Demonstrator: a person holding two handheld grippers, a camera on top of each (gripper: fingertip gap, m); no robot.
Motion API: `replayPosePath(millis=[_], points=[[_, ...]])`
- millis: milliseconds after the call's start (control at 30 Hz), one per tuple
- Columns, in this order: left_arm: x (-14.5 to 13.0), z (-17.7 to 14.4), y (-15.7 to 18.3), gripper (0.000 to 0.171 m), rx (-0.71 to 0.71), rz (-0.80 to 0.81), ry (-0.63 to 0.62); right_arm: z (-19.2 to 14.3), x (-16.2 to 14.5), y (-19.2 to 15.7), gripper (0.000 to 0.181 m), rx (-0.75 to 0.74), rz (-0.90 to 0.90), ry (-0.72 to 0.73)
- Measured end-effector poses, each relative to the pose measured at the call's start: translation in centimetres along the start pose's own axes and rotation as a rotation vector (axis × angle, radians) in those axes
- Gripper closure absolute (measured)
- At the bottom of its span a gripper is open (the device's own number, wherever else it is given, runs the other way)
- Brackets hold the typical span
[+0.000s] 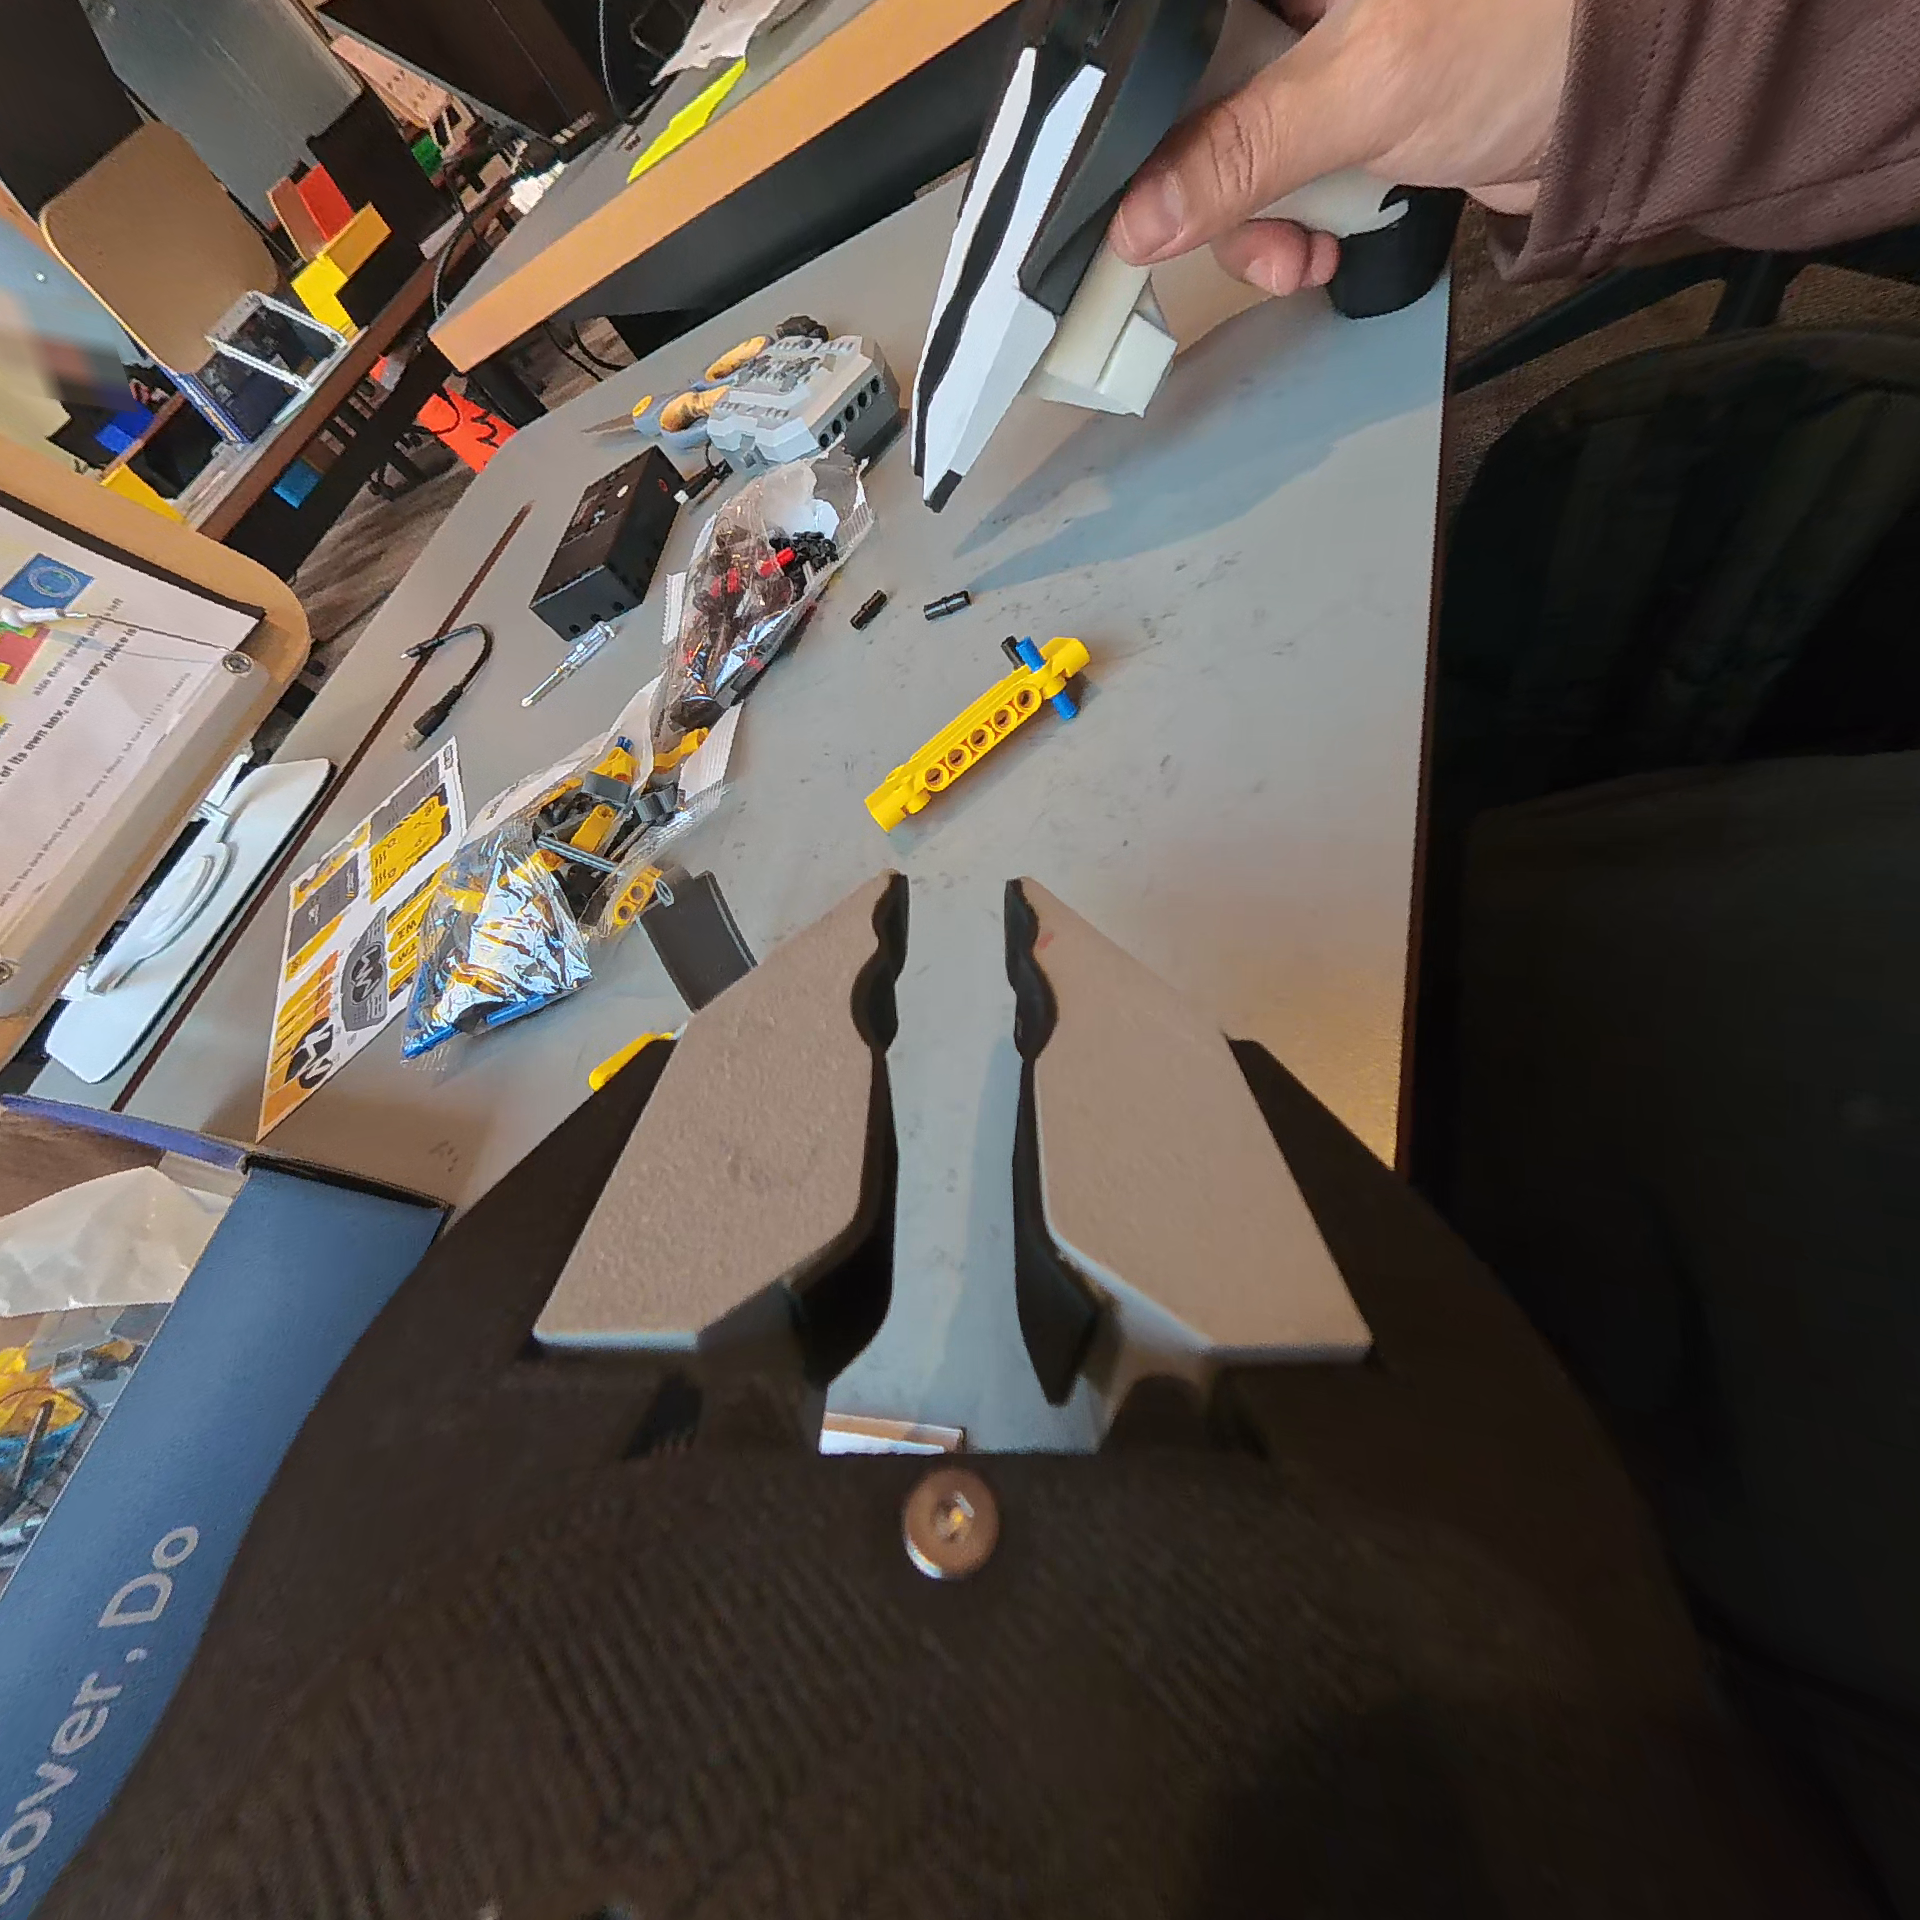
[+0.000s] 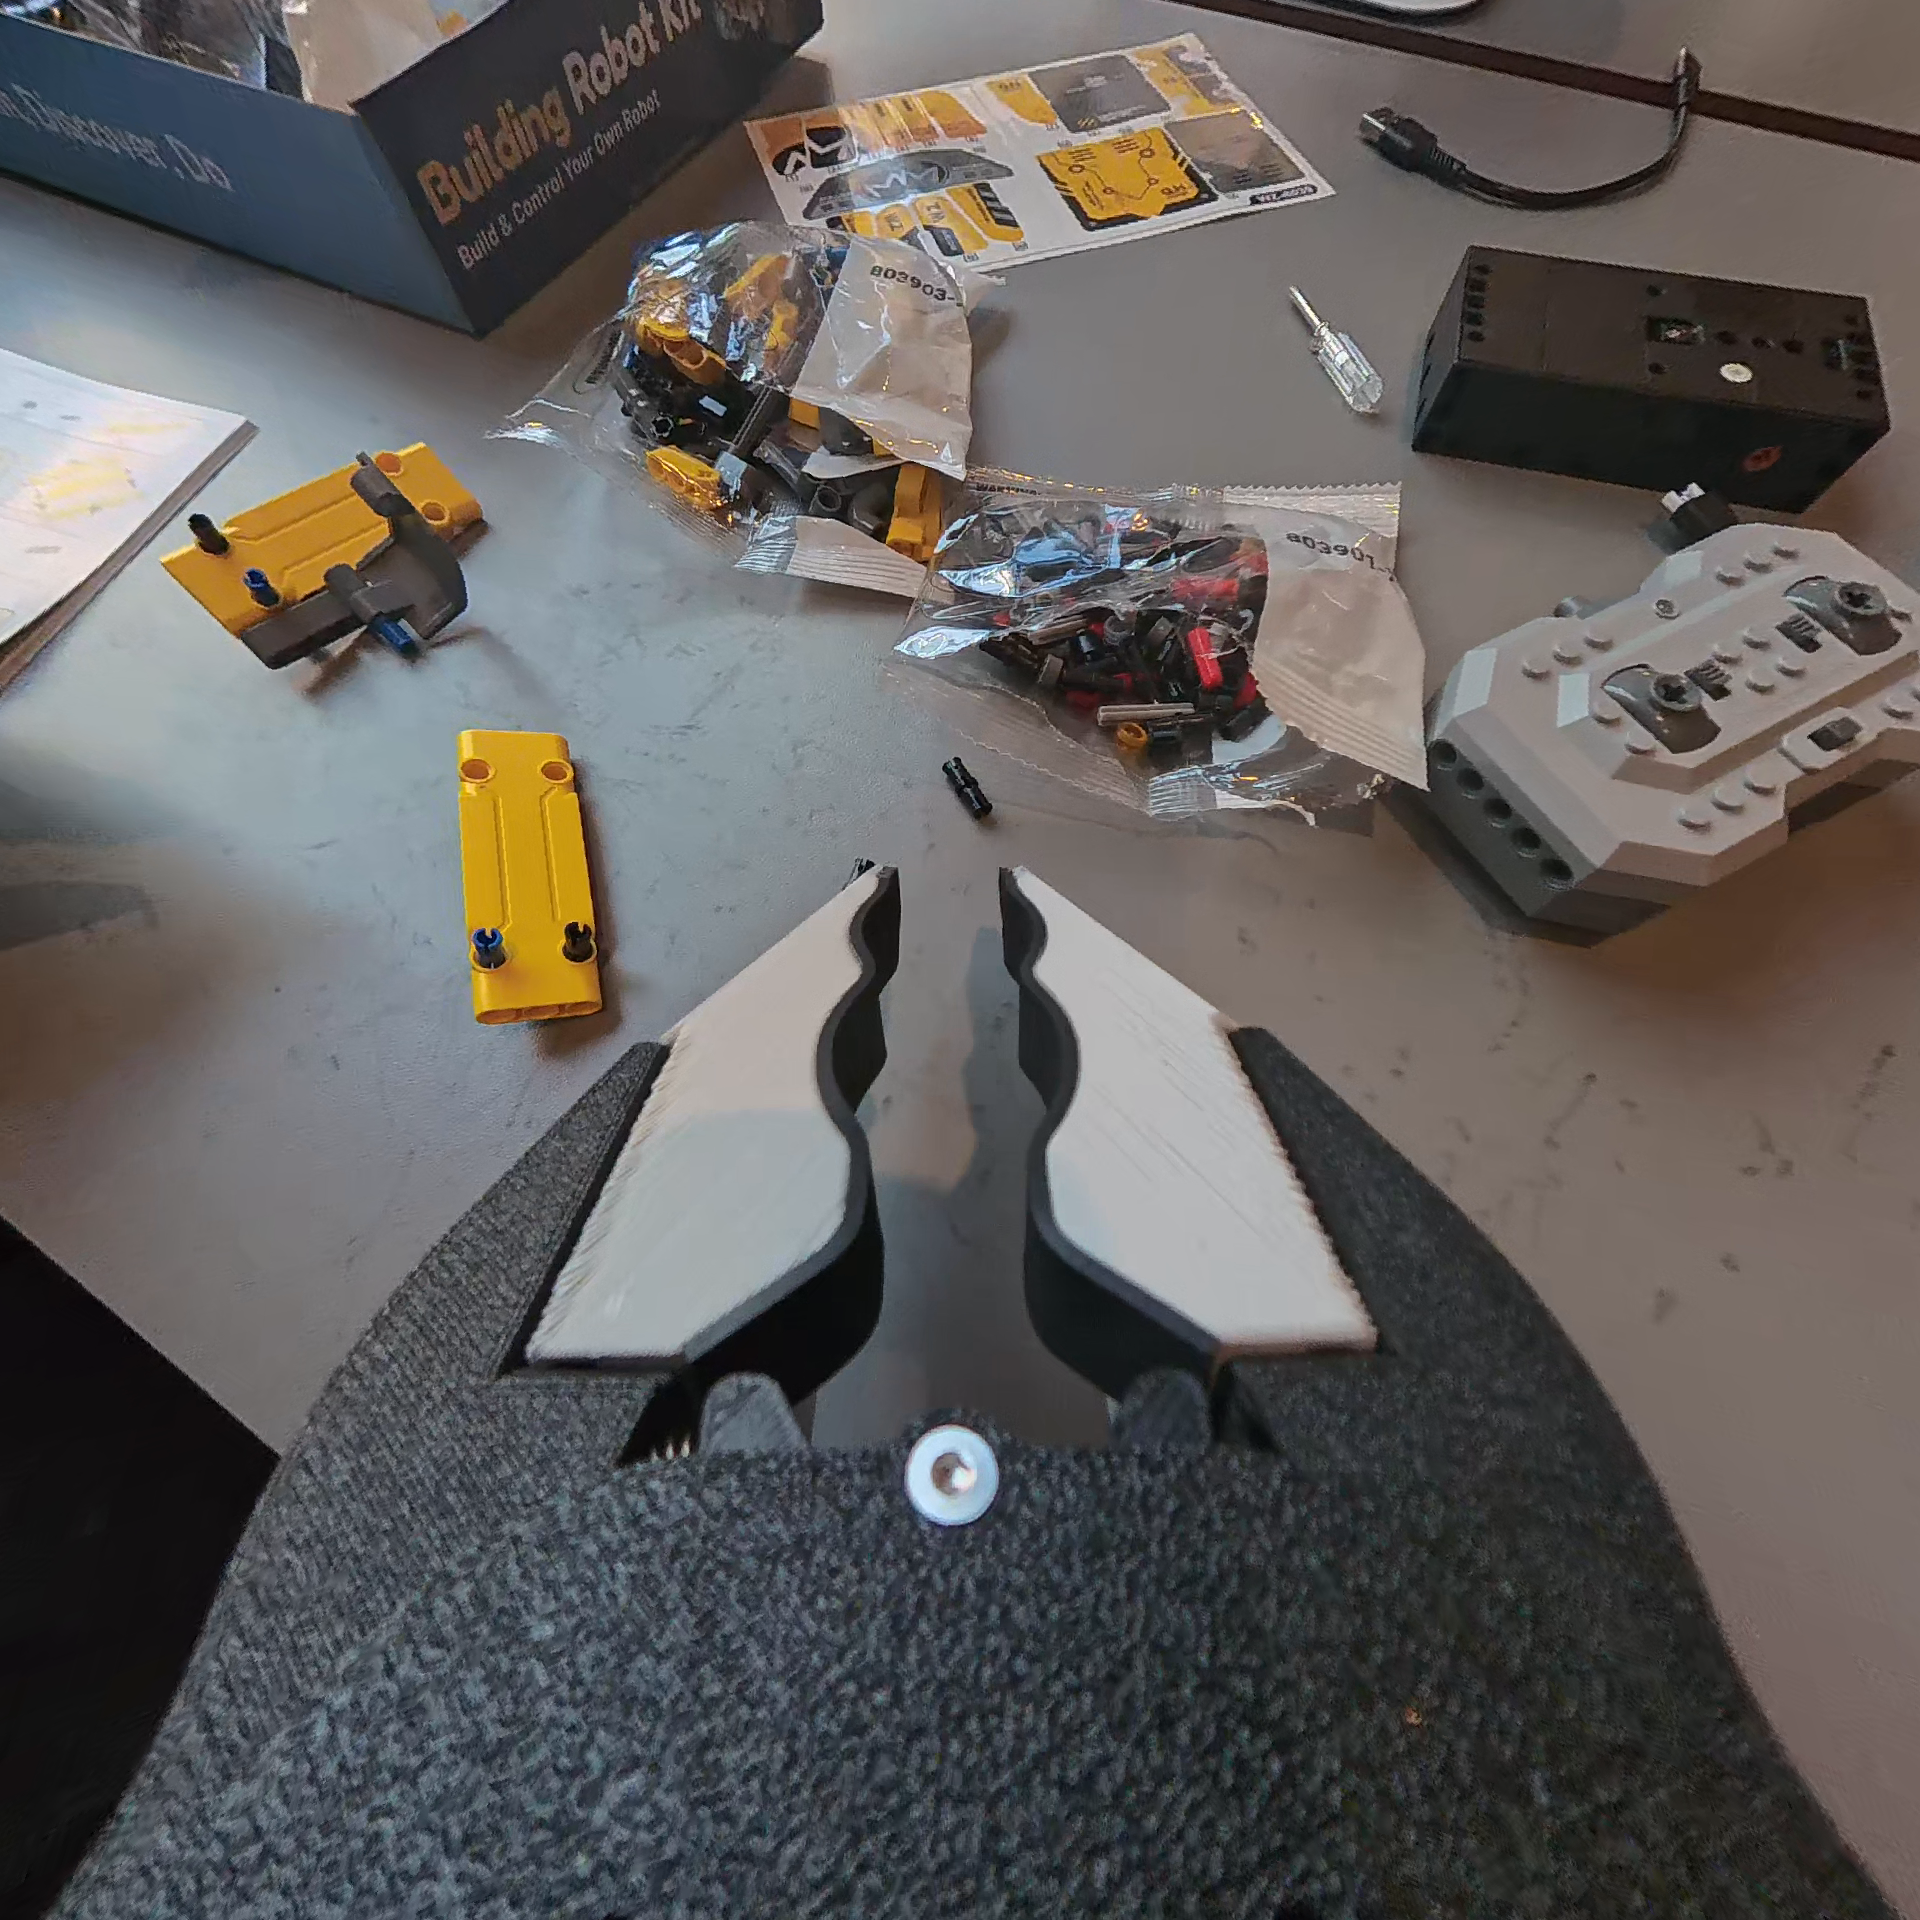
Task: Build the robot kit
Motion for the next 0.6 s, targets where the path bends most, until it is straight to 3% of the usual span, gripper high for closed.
replayPosePath(millis=[600], points=[[-0.04, 0.00, -0.36, 0.156, -0.003, -0.036, -0.001, -0.09, 0.07, -0.77, 0.161, 0.072, -0.034, 0.013]])
Point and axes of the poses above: each gripper's, where its closed fingertips meet, z out along the fingers, x out of its top, y = z × x across the jaws, the point moved 8 cm from there along -z, back along the fingers, and after that the axes turned 4 degrees about x, right-handed, at the moved point
